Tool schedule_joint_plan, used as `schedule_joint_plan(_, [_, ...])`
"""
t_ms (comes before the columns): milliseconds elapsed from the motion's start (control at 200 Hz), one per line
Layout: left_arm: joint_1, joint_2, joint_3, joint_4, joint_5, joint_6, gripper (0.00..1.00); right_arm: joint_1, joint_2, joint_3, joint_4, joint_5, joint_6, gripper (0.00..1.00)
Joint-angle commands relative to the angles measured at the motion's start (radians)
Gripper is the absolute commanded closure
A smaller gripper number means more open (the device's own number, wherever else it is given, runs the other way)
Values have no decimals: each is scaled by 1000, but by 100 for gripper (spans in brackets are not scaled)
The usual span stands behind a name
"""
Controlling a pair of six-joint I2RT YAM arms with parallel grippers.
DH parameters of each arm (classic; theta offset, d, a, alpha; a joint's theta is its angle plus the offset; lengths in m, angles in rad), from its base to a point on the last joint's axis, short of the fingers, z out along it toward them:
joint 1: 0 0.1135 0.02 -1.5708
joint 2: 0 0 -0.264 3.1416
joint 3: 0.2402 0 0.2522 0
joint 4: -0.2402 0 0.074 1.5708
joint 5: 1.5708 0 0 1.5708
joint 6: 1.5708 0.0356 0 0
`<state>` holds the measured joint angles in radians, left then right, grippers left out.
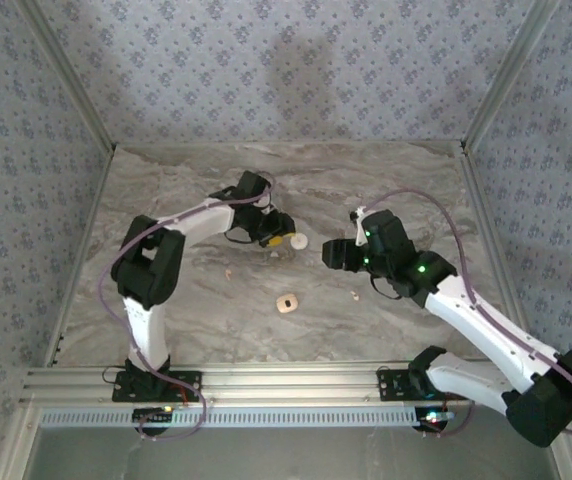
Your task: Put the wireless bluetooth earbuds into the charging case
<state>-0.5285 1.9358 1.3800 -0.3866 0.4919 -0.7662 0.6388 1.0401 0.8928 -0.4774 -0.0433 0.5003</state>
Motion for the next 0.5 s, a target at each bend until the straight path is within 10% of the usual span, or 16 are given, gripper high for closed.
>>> schedule_joint_plan(0, [15, -138, -10, -100, -61, 85, 51, 35, 57, 86, -116, 26, -39, 32])
schedule_joint_plan(495, [174, -580, -423, -177, -154, 108, 49, 234, 580, 454, -460, 47, -78, 27])
